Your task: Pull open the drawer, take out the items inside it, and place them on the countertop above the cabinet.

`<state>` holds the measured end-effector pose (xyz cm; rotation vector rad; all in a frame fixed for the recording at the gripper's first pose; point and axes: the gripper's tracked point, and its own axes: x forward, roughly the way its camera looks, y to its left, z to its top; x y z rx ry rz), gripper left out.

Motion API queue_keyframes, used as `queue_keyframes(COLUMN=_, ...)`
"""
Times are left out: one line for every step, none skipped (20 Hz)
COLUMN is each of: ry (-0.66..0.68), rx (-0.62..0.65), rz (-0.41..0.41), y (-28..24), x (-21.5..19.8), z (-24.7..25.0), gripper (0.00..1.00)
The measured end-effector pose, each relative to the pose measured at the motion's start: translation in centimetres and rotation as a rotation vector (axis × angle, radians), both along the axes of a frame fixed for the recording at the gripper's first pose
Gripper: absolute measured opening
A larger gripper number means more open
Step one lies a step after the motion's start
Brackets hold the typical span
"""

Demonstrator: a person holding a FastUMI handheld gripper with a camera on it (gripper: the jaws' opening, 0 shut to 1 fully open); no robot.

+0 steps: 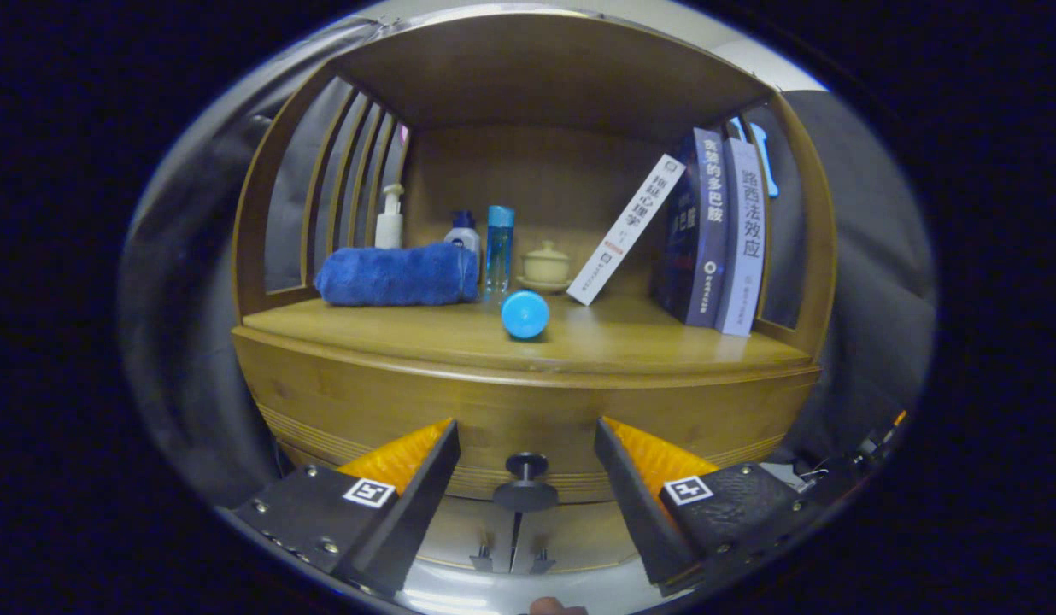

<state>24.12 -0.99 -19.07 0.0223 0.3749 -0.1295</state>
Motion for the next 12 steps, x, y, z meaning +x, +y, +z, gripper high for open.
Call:
queue_keyframes(ry=-0.022, rx=-0.011, rz=0.012, y=0.1, x=-0.9, z=1.4, gripper=0.99)
queue_keyframes(ry=-0.048, rx=-0.015, rz=0.022, y=-0.6, x=-1.7, z=3.1, gripper=0.99)
queue_keyframes(ry=-0.076, rx=-0.011, rz=0.027, y=-1.1, x=-2.6, z=4.7, gripper=0.98)
queue_keyframes(ry=-0.104, rx=0.006, rz=0.031, y=-1.4, x=-3.5, z=6.3, gripper=0.98)
queue_keyframes(ry=-0.131, rx=0.031, rz=0.036, y=-1.6, x=-4.4, z=7.8, gripper=0.98)
queue_keyframes(ry=-0.146, rx=0.048, rz=0.036, y=-2.0, x=-5.3, z=9.2, gripper=0.98)
queue_keyframes(ry=-0.157, rx=0.064, rz=0.038, y=-2.5, x=-6.2, z=10.3, gripper=0.98)
queue_keyframes(ry=-0.168, rx=0.083, rz=0.042, y=-2.9, x=-7.3, z=11.5, gripper=0.98)
queue_keyframes(ry=-0.178, rx=0.097, rz=0.047, y=-3.3, x=-8.4, z=12.7, gripper=0.98)
queue_keyframes(ry=-0.189, rx=0.106, rz=0.054, y=-3.8, x=-9.4, z=13.7, gripper=0.98)
queue_keyframes(ry=-0.208, rx=0.111, rz=0.065, y=-4.4, x=-10.5, z=15.0, gripper=0.98)
queue_keyframes(ry=-0.226, rx=0.118, rz=0.074, y=-4.8, x=-11.6, z=16.2, gripper=0.98)
